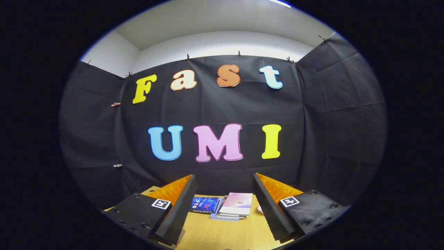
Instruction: Open the storage box then place both shoes into the box .Put the left shoe in first, then the right shoe, with the right side of both shoes facing outward in a uniform manner.
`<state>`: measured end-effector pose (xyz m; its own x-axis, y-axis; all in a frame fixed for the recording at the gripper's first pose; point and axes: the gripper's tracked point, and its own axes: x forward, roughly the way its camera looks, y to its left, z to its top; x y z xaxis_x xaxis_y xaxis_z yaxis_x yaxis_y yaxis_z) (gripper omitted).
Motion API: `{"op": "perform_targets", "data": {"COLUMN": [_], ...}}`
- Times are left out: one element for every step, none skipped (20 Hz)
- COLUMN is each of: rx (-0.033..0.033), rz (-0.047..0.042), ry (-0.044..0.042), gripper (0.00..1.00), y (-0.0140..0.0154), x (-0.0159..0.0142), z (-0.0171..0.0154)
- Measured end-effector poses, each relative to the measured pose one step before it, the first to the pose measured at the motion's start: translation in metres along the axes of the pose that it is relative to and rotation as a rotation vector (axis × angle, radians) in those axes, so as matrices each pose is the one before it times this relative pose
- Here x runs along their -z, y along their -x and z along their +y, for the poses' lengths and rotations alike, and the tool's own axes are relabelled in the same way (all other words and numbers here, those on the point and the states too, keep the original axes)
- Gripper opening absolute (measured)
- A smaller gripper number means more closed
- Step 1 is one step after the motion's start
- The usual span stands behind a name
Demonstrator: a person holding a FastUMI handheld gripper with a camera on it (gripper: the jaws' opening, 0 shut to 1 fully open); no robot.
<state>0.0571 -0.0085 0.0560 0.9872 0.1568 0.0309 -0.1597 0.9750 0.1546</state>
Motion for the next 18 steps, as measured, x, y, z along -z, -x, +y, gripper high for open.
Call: {"op": "perform_targets", "data": {"rx": [0.00956,0.00231,-0.01855,-0.0136,-0.00283,0.00504,0.02735,0.02127,0.00192,0.01593,0.00901,0.01144,0.01314,0.00915,0.00662,0.00445,0.00564,0.00162], "rz": [0.00531,0.00896,-0.00582,0.00678,0.00828,-0.01649,-0.00117,0.00021,-0.00206,-0.00549,-0.00784,0.00002,0.00782,0.01234,0.01196,0.01212,0.01211,0.00614], "ry": [0.00077,-0.00993,-0.01836,-0.0195,-0.02713,-0.00689,0.00757,0.01384,0.01283,0.01669,0.01377,0.01298,0.01425,0.01442,0.01329,0.00554,0.00065,-0.00084], "gripper": [0.98,0.98,0.98,0.98,0.98,0.98,0.98,0.98,0.98,0.98,0.98,0.98,0.98,0.98,0.98,0.98,0.98,0.98], "y": [0.00002,0.0007,0.00162,0.00126,0.00289,0.00195,0.00211,0.00083,0.00268,0.00207,0.00072,0.00061,0.00084,0.00114,0.00132,-0.0001,-0.00177,-0.00245], "x": [0.00583,0.00629,0.00204,0.00566,0.00851,0.00152,0.0048,0.00172,0.00127,0.00028,-0.00064,0.00149,0.00441,0.00585,0.00529,0.00382,0.0044,0.0029], "z": [-0.00975,-0.00955,0.00043,0.00072,-0.00005,-0.00327,-0.00693,-0.00257,0.00398,0.00207,0.00127,0.00338,0.00106,0.00264,0.00242,0.00329,0.0032,0.00474]}}
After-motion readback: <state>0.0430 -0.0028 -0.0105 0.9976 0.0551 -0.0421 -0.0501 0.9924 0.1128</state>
